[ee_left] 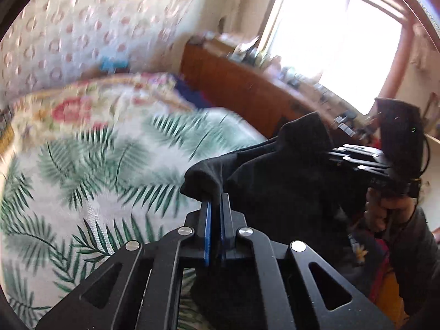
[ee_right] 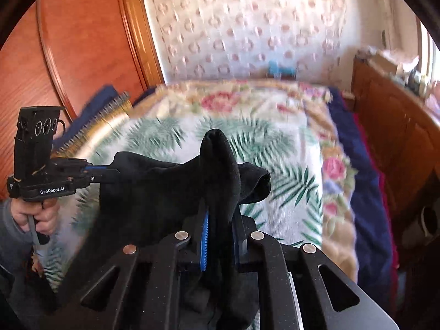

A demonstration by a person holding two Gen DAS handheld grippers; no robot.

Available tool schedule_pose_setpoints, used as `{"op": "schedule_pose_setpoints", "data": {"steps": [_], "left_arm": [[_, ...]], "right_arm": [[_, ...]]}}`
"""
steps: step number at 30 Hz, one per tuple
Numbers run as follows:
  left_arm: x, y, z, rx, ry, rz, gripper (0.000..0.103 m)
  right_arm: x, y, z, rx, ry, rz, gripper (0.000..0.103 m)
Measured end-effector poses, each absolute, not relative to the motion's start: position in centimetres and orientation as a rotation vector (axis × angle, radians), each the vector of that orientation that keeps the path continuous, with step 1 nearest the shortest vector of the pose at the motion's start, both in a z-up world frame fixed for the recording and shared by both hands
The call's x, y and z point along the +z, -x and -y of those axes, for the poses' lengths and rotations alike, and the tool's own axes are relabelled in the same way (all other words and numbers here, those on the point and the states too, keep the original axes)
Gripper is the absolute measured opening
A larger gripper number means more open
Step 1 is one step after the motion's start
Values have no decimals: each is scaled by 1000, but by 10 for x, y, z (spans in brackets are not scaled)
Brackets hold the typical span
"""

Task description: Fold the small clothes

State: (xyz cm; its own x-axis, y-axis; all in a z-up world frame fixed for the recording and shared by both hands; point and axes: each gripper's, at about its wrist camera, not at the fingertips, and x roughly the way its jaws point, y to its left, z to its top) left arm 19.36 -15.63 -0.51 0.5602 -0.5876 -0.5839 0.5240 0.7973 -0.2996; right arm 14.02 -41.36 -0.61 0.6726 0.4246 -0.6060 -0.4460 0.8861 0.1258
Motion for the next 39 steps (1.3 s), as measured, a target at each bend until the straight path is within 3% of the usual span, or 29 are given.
{"op": "schedule_pose_setpoints", "data": {"steps": [8, 16, 20, 21, 22, 23, 25, 28, 30, 39], "left_arm": [[91, -138, 124, -727, 167, -482, 6], [119, -163, 94, -625, 187, -408, 6], [84, -220, 98, -506, 79, -495, 6], [71, -233, 98, -478, 63, -530, 6], [56, -244, 98, -457, 43, -568, 8], [44, -249, 97, -449, 29, -595, 13], [23, -247, 95, -449, 1, -619, 42], [6, -239, 93, -469, -8, -659, 51], [-6, -229, 93, -464, -13, -690, 51], [-55, -174, 107, -518, -1, -823, 51]], "right_arm": [[79, -61, 415, 488, 92, -474, 12], [126, -65, 391, 496, 163, -395, 12], [103, -124, 364, 444, 203, -447, 14], [90, -143, 357, 422, 202, -475, 17], [77, -160, 350, 410, 234, -511, 28], [61, -176, 338, 374, 301, -559, 38], [33, -197, 329, 276, 368, -603, 42], [8, -205, 341, 293, 281, -666, 52], [-6, -202, 352, 317, 257, -690, 56], [-72, -143, 399, 354, 130, -836, 57]]}}
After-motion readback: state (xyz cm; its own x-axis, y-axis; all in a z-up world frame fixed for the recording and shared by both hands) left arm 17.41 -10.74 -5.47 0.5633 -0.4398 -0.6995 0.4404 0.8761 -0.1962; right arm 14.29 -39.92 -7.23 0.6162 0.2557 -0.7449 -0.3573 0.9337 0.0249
